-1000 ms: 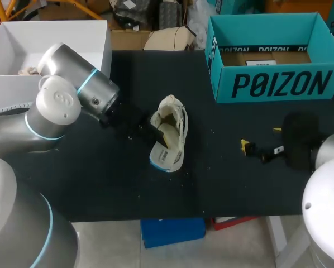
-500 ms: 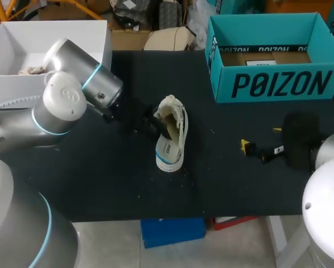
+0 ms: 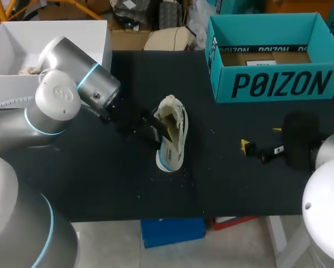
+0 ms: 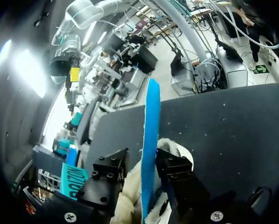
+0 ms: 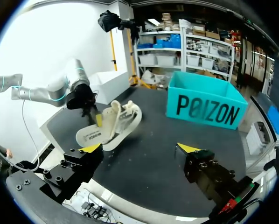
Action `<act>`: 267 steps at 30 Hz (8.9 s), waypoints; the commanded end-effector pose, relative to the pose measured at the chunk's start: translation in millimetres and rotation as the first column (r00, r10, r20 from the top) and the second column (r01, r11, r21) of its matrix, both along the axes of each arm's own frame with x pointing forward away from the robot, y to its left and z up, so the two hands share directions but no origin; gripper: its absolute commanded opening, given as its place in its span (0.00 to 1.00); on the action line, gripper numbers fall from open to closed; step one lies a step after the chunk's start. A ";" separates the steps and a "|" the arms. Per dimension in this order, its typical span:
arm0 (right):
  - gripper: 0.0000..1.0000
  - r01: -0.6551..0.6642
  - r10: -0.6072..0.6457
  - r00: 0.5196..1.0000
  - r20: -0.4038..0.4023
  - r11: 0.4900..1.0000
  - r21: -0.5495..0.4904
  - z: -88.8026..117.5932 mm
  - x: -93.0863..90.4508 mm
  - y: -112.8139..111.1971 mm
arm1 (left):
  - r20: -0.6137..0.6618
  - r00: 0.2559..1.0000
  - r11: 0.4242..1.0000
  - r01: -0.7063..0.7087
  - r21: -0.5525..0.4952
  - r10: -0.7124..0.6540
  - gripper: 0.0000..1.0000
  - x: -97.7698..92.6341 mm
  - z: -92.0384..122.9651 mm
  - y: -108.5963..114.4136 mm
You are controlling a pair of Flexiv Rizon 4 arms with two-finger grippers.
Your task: Take the shoe out of the shoebox, open the shoe tongue, remove and reinsert the insole, then place the shoe into the shoebox
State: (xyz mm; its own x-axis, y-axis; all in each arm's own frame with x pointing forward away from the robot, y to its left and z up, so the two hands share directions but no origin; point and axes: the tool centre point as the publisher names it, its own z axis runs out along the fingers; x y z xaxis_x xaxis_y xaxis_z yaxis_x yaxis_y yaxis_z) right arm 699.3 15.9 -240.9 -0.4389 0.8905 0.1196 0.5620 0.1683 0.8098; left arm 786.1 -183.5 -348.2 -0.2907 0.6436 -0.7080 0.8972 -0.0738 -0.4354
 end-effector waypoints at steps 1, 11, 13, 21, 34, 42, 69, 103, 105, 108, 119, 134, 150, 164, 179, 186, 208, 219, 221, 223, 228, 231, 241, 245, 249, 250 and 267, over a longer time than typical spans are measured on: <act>1.00 0.003 -0.003 1.000 0.002 1.000 0.000 -1.5 -0.2 1.5 | 0.019 1.000 1.000 -0.011 0.011 0.010 0.36 -19.3 11.8 7.2; 1.00 0.003 -0.003 1.000 0.002 1.000 0.000 -1.5 -0.2 1.5 | -0.004 0.999 0.998 0.049 0.045 -0.049 0.32 -41.8 8.9 2.1; 1.00 0.003 -0.003 1.000 0.002 1.000 0.000 -1.5 -0.2 1.5 | -0.006 0.999 0.997 0.053 0.050 -0.052 0.31 -43.0 8.4 3.0; 1.00 0.003 -0.003 1.000 0.002 1.000 0.000 -1.5 -0.2 1.5 | -0.010 0.998 0.996 0.069 0.062 -0.068 0.00 -41.5 7.6 4.8; 1.00 0.003 -0.003 1.000 0.002 1.000 0.000 -1.5 -0.2 1.5 | 0.019 0.999 0.999 0.043 0.026 -0.044 0.00 -13.7 0.1 -1.2; 1.00 0.003 -0.003 1.000 0.002 1.000 0.000 -1.5 -0.2 1.5 | 0.035 0.999 0.999 0.025 0.022 -0.026 0.00 3.9 -8.5 -6.5; 1.00 0.003 -0.003 1.000 0.002 1.000 0.000 -1.5 -0.2 1.5 | 0.074 0.992 0.986 -0.115 0.123 0.106 0.00 43.5 -24.4 -10.2; 1.00 0.003 -0.003 1.000 0.002 1.000 0.000 -1.5 -0.2 1.5 | 0.218 0.975 0.817 -0.165 0.553 0.049 0.00 14.7 -17.5 3.4; 1.00 0.003 -0.003 1.000 0.002 1.000 0.000 -1.5 -0.2 1.5 | 0.222 0.974 0.799 -0.170 0.577 0.047 0.00 16.1 -24.5 4.5; 1.00 0.003 -0.003 1.000 0.002 1.000 0.000 -1.5 -0.2 1.5 | 0.223 0.974 0.783 -0.173 0.597 0.045 0.00 19.1 -32.3 5.0; 1.00 0.003 -0.003 1.000 0.002 1.000 0.000 -1.5 -0.2 1.5 | 0.180 0.983 0.756 -0.144 0.638 0.035 0.00 23.3 -58.7 2.4; 1.00 0.003 -0.003 1.000 0.002 1.000 0.000 -1.5 -0.2 1.5 | 0.125 0.992 0.769 -0.084 0.634 0.006 0.00 21.3 -73.8 -11.8; 1.00 0.003 -0.003 1.000 0.002 1.000 0.000 -1.5 -0.2 1.5 | 0.009 0.921 0.912 -0.387 0.134 0.390 0.03 54.7 42.1 53.2; 1.00 0.003 -0.003 1.000 0.002 1.000 0.000 -1.5 -0.2 1.5 | -0.013 0.831 0.831 -0.555 0.050 0.556 0.00 120.3 49.3 58.8; 1.00 0.003 -0.003 1.000 0.002 1.000 0.000 -1.5 -0.2 1.5 | -0.037 0.881 0.877 -0.465 0.119 0.472 0.00 131.4 15.6 -5.5; 1.00 0.003 -0.003 1.000 0.002 1.000 0.000 -1.5 -0.2 1.5 | -0.098 0.893 0.894 -0.423 0.145 0.439 0.00 90.8 -3.0 -0.1; 1.00 0.003 -0.003 1.000 0.002 1.000 0.000 -1.5 -0.2 1.5 | 0.023 0.900 0.885 -0.433 0.171 0.436 0.00 58.5 51.1 48.5; 1.00 0.003 -0.003 1.000 0.002 1.000 0.000 -1.5 -0.2 1.5 | 0.137 0.903 0.855 -0.431 0.290 0.408 0.03 56.8 60.6 73.5; 1.00 0.003 -0.003 1.000 0.002 1.000 0.000 -1.5 -0.2 1.5 | 0.168 0.919 0.855 -0.393 0.339 0.356 0.43 57.0 58.7 74.5; 1.00 0.003 -0.003 1.000 0.002 1.000 0.000 -1.5 -0.2 1.5 | 0.196 0.928 0.850 -0.369 0.377 0.316 0.89 57.2 55.7 73.7; 1.00 0.003 -0.003 1.000 0.002 1.000 0.000 -1.5 -0.2 1.5 | 0.308 0.933 0.813 -0.321 0.486 0.185 0.98 65.5 49.6 72.2; 1.00 0.003 -0.003 1.000 0.002 1.000 0.000 -1.5 -0.2 1.5 | 0.348 0.931 0.791 -0.294 0.536 0.110 1.00 72.7 42.6 68.4; 1.00 0.003 -0.003 1.000 0.002 1.000 0.000 -1.5 -0.2 1.5 | 0.347 0.935 0.765 -0.174 0.620 -0.069 0.90 80.1 12.2 53.1; 1.00 0.003 -0.003 1.000 0.002 1.000 0.000 -1.5 -0.2 1.5 | 0.334 0.940 0.758 -0.166 0.631 -0.072 0.66 81.2 -2.4 53.4; 1.00 0.003 -0.003 1.000 0.002 1.000 0.000 -1.5 -0.2 1.5 | 0.331 0.940 0.742 -0.161 0.651 -0.086 0.55 81.7 -16.5 53.4; 1.00 0.003 -0.003 1.000 0.002 1.000 0.000 -1.5 -0.2 1.5 | 0.332 0.939 0.742 -0.160 0.650 -0.088 0.56 81.2 -19.6 52.6; 1.00 0.003 -0.003 1.000 0.002 1.000 0.000 -1.5 -0.2 1.5 | 0.361 0.926 0.748 -0.161 0.644 -0.111 0.49 83.4 -62.0 40.2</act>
